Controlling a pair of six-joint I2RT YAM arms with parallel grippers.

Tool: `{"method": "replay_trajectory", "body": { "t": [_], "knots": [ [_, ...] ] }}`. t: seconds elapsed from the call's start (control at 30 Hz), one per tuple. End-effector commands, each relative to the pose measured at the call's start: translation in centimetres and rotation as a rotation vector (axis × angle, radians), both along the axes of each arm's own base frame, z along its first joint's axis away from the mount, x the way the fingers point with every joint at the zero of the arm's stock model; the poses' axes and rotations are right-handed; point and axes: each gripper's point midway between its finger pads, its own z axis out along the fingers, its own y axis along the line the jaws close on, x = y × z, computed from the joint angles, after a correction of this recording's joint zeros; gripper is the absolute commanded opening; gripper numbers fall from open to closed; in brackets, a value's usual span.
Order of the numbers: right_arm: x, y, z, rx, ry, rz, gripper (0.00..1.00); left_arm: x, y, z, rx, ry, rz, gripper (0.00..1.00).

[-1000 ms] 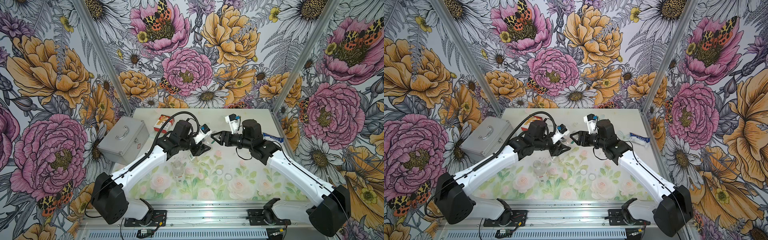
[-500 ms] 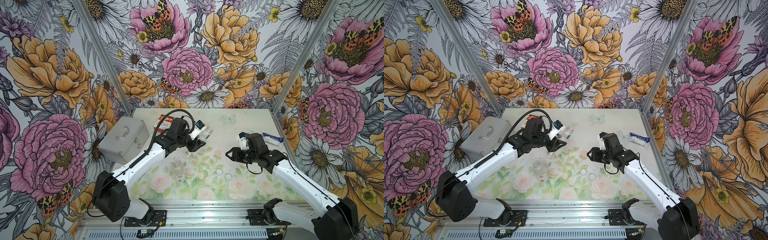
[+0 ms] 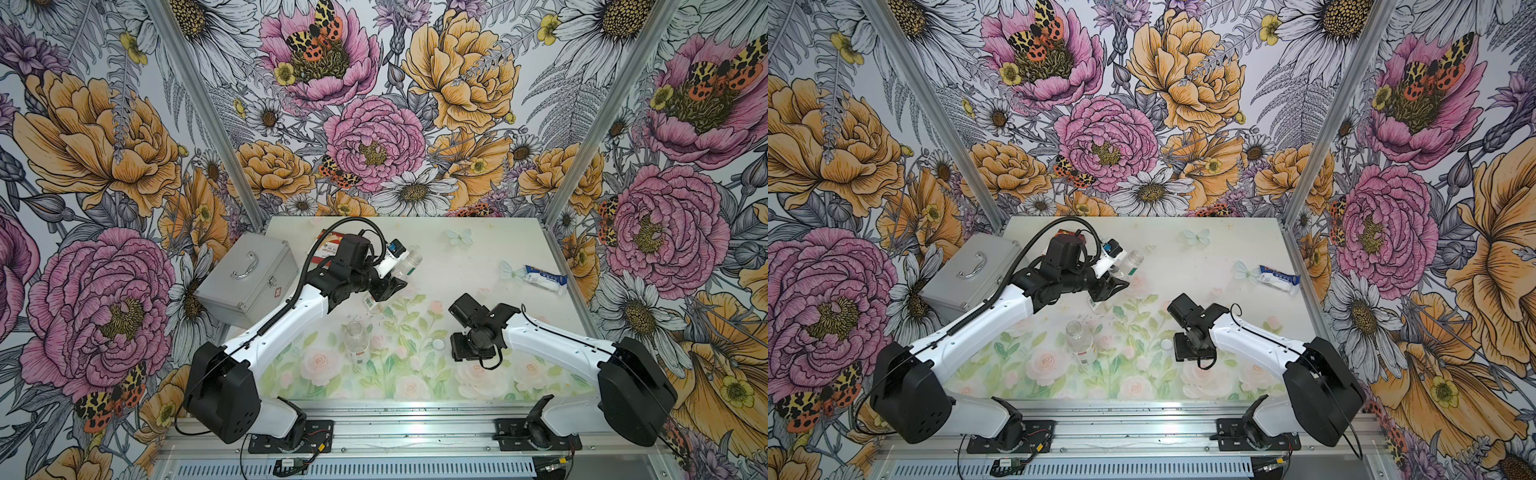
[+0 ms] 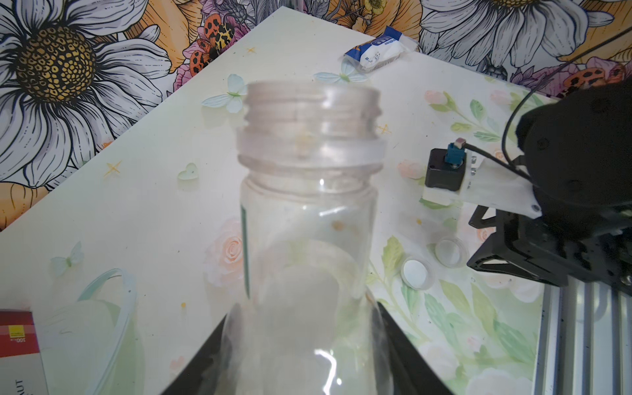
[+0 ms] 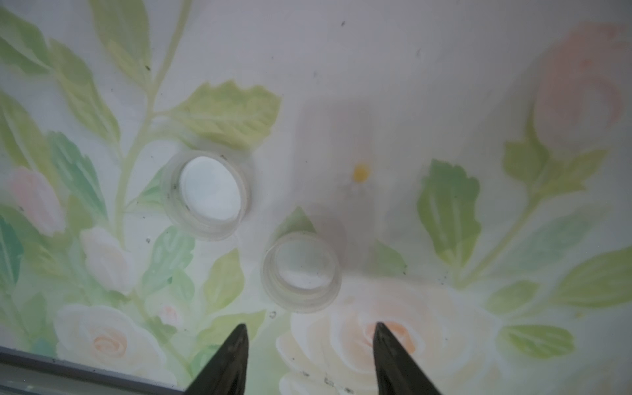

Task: Screw on the bottle caps
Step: Move the bottle cap to the center of the board.

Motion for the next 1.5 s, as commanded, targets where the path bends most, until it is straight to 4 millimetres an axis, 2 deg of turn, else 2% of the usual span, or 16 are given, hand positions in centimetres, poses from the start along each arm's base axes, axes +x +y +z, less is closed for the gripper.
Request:
{"method": "replay_trajectory", "body": {
  "t": [0.0, 0.1, 0.3, 0.57, 0.73, 0.9, 1.17, 1.33, 1.47],
  "knots": [
    [2.3, 1.5, 0.6, 0.020, -0.065, -0.001, 0.59, 0.3, 0.5, 1.7, -0.019, -0.060, 0.014, 0.42],
    [2.4, 2.3, -0.5, 0.038, -0.037, 0.002, 0.58, 0.3, 0.6, 1.9, -0.021, -0.065, 0.020, 0.42],
    [2.4, 1.3, -2.1, -0.027, -0.021, -0.011, 0.51, 0.3, 0.7, 2.2, -0.031, -0.067, 0.019, 0.41],
    [1.8, 0.6, -3.0, -0.053, -0.003, -0.024, 0.46, 0.3, 0.5, 2.1, -0.039, -0.054, 0.014, 0.41],
    [1.9, 0.7, -3.0, -0.047, 0.005, -0.024, 0.47, 0.2, 0.6, 2.2, -0.041, -0.054, 0.017, 0.41],
    [1.4, 0.5, -3.4, -0.043, 0.026, -0.025, 0.47, 1.0, 0.4, 2.9, -0.081, -0.042, 0.046, 0.40],
    [1.8, -1.1, -3.0, -0.041, 0.006, -0.083, 0.38, 3.3, -0.5, 4.4, -0.191, -0.069, 0.120, 0.39],
    [3.6, -2.5, -1.7, -0.006, -0.032, -0.144, 0.36, 4.4, -1.5, 6.1, -0.317, -0.187, 0.149, 0.37],
    [4.9, -2.9, -0.5, 0.039, -0.057, -0.172, 0.40, 4.4, -3.2, 6.2, -0.329, -0.239, 0.127, 0.37]
  ]
}}
